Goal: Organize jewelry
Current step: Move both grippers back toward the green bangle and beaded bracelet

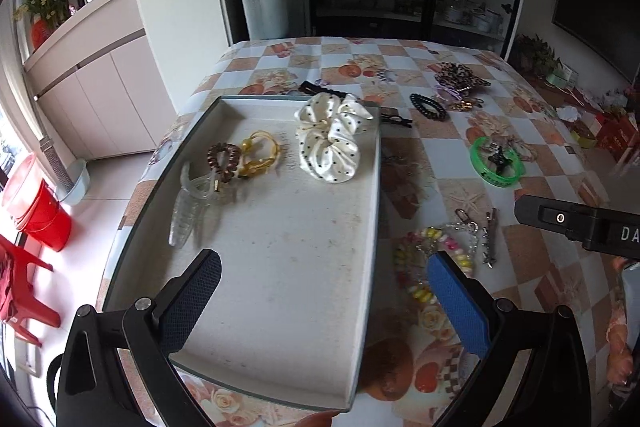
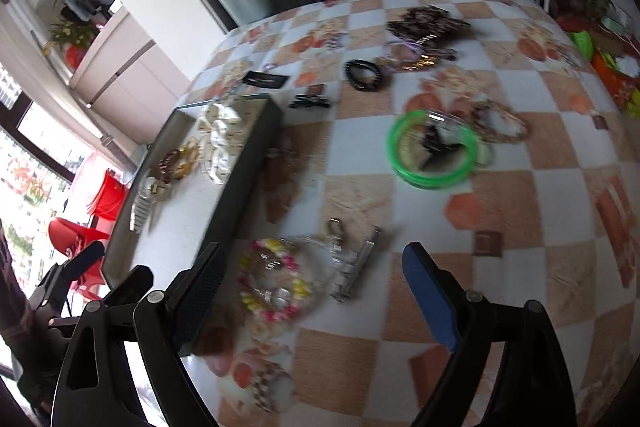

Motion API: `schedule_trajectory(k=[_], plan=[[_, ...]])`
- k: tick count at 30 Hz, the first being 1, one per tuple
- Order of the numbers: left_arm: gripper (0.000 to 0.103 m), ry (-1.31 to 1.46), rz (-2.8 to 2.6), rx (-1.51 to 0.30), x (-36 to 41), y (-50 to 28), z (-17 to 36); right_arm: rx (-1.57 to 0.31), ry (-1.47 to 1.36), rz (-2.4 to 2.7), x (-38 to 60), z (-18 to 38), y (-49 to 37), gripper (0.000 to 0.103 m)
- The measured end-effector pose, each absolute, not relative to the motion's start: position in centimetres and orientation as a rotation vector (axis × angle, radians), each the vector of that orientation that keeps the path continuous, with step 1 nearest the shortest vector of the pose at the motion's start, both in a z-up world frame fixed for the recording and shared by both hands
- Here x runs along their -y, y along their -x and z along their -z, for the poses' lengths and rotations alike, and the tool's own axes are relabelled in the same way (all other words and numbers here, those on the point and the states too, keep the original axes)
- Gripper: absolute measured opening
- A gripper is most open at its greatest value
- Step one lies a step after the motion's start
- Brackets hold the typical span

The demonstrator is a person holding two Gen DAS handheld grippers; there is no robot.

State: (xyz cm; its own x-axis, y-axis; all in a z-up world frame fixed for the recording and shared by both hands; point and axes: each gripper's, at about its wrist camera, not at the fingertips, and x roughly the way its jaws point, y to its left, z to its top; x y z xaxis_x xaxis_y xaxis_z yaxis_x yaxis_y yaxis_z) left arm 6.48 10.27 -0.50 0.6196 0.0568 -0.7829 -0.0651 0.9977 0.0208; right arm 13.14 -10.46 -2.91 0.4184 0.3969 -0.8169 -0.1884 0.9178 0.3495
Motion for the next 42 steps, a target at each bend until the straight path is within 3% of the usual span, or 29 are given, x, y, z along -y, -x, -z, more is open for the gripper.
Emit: schedule_trajectory(k=[14,28,31,36,38,42], plan=[[0.103,-0.049,0.039,-0.926,-3.5,-6.8,1.9,-1.098,-0.274,-0.203,18.0,4.5,-13.9,0.091],[0.103,-0.070,0.095,-0.950,-0.6,-9.6,3.0,-1.116,-0.259,-0.135,17.8,6.3,-18.5,0.091],[0.102,-0.074,0.103,-0.963,-0.2,-10.2,3.4,-1.126,-0.235,-0.123,17.5,6.8,-19.6,0.083],[0.102,-0.075,0.103,-0.968,0.1,-11.1,3.7,-1.141,-0.207,-0.115,17.0,7.5,-20.9,0.062],[0.090,-0.084,0.101,-0.971,0.3,-11.3,3.9,-1.137,-0.185,-0.122,16.6,7.4,-21.3,0.057],[0.087,-0.101,0.115,-0.992,0.9,-11.7,4.5,-1.146,-0.152,-0.124,15.8,7.5,-21.9,0.052]])
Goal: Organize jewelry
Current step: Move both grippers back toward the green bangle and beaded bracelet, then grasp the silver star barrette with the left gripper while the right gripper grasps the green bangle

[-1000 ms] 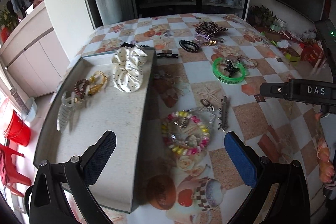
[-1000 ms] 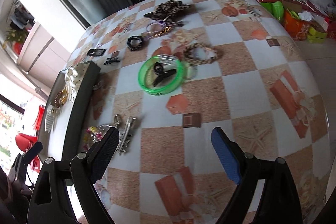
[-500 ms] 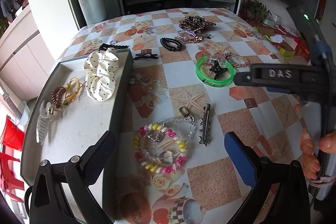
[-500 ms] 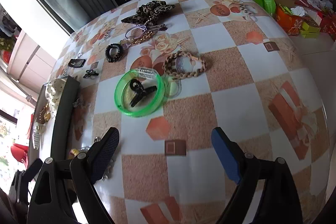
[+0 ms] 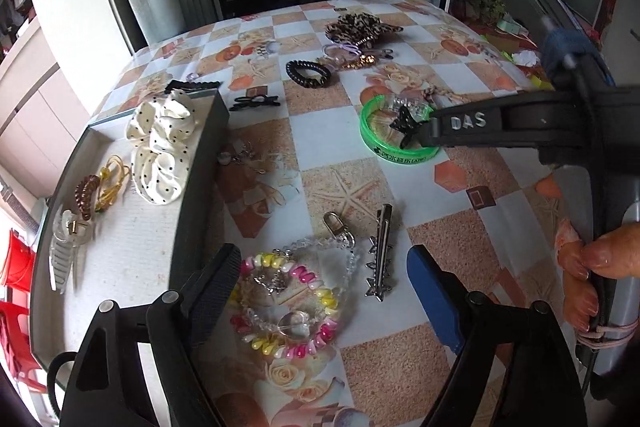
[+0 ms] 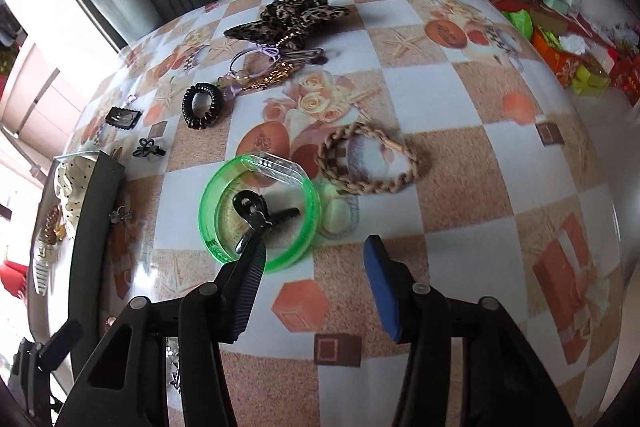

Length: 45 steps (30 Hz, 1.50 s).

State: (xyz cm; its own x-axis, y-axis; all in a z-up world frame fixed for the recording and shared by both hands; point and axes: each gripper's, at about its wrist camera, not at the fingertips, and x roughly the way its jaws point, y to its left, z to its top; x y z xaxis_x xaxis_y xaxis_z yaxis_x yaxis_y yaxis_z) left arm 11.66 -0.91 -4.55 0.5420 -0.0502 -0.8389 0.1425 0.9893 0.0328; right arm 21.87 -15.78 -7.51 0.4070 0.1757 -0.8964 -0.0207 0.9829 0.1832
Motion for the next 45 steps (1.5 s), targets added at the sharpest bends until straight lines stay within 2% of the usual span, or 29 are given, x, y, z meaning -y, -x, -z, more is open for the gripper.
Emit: schedule_trajectory(k=[1,5,6,7,10,12,23,24,25,27,30,32,45], plan=[[0.081,-0.104,0.122,-0.994,1.1,-11.6,4.7,-1.150,-0.150,-0.128,15.7,7.6,-22.0,0.051],[0.071,-0.112,0.151,-1.016,1.8,-11.7,5.3,-1.140,-0.105,-0.109,15.1,7.7,-22.2,0.044],[0.060,-0.115,0.159,-1.020,2.0,-11.7,5.5,-1.139,-0.095,-0.103,15.1,7.7,-22.2,0.039],[0.057,-0.117,0.168,-1.028,2.2,-11.7,5.6,-1.138,-0.084,-0.099,15.2,7.7,-22.1,0.036],[0.054,-0.124,0.186,-1.034,2.7,-11.6,5.9,-1.134,-0.057,-0.088,15.5,7.7,-21.9,0.014],[0.049,-0.130,0.200,-1.041,3.0,-11.5,6.0,-1.127,-0.070,-0.091,16.0,7.8,-21.6,0.008],[0.049,-0.185,0.218,-1.061,4.6,-11.4,6.8,-1.079,-0.167,-0.146,18.2,7.2,-19.3,0.007],[0.045,-0.186,0.216,-1.059,4.6,-11.4,6.8,-1.071,-0.174,-0.150,18.4,7.0,-19.1,0.007],[0.033,-0.190,0.211,-1.051,4.6,-11.4,6.8,-1.064,-0.183,-0.152,18.6,6.8,-18.8,0.007],[0.019,-0.175,0.226,-1.068,4.4,-11.5,7.0,-1.050,-0.204,-0.157,19.0,6.4,-18.3,0.007],[0.019,-0.150,0.226,-1.055,4.1,-11.5,7.0,-1.036,-0.237,-0.162,19.6,5.9,-17.5,0.007],[0.014,-0.121,0.240,-1.043,3.8,-11.2,6.7,-1.027,-0.255,-0.168,20.0,5.6,-16.9,0.007],[0.014,-0.061,0.273,-1.011,2.6,-8.6,4.8,-0.993,-0.315,-0.208,21.1,4.4,-12.3,0.007]])
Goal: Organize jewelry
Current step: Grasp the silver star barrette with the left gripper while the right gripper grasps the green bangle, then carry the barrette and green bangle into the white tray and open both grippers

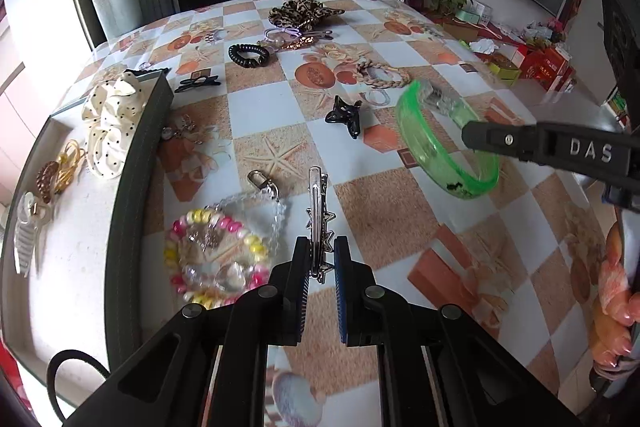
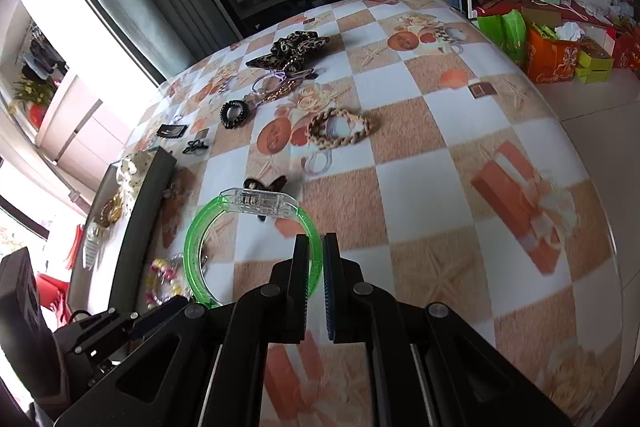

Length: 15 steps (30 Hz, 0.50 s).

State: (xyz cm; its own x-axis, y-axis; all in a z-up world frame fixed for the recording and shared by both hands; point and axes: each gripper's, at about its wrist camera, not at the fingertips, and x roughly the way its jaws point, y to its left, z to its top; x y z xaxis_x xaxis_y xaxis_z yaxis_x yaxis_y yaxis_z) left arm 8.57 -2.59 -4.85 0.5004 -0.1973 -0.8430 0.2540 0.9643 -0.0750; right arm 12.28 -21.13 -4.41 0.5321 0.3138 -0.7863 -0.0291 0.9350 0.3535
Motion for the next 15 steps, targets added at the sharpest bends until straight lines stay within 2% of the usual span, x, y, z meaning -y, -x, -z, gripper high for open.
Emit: schedule_trajectory(k=[15], plan=[[0.014,-0.012,0.242,-0.928,-1.2,-4.7,1.9,-1.011,-0.324,-0.215,20.1,4.4,-8.6,0.007]])
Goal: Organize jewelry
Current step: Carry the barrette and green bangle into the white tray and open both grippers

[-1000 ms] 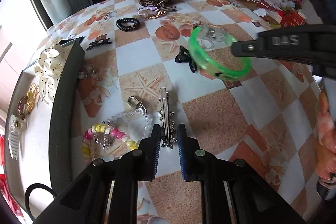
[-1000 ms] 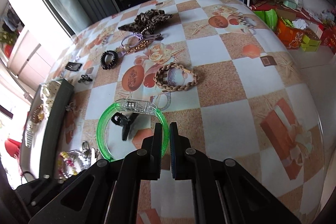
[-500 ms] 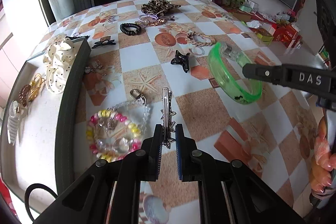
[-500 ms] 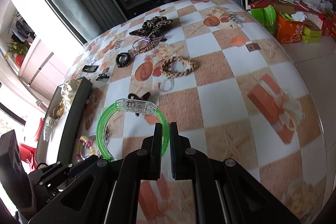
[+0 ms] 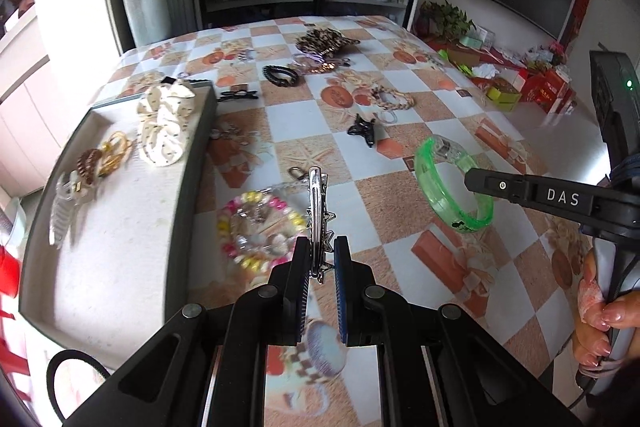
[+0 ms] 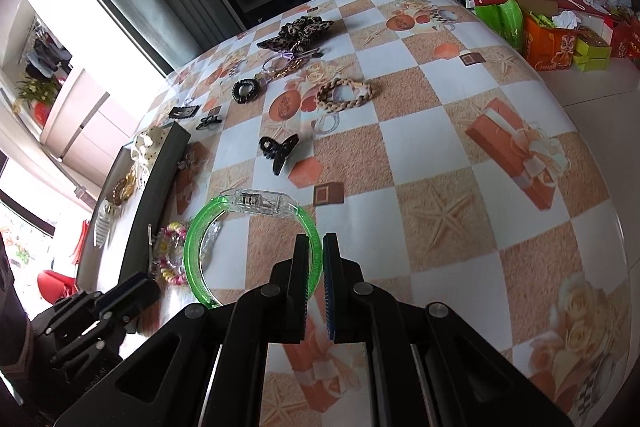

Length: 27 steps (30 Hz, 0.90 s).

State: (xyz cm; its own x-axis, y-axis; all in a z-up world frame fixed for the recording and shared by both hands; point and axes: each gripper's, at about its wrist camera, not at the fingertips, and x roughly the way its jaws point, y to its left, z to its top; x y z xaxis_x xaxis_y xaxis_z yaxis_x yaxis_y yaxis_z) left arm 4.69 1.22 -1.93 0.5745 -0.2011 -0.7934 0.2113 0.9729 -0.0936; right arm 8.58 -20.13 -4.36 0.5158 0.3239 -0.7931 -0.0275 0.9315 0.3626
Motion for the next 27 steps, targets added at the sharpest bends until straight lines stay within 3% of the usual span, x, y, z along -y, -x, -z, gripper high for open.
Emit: schedule_trajectory(k=[13,27], plan=[[0.014,0.066,0.155,-0.861,-7.9,-2.5,0.2,-0.994,-0.252,-0.280,15.2,1.6,-8.3,0.007],[0.014,0.096,0.020,-0.869,-16.2,-3.6,1.4,-0.987,-0.071,-0.440,2.7,-1.2,-11.9,0.007]])
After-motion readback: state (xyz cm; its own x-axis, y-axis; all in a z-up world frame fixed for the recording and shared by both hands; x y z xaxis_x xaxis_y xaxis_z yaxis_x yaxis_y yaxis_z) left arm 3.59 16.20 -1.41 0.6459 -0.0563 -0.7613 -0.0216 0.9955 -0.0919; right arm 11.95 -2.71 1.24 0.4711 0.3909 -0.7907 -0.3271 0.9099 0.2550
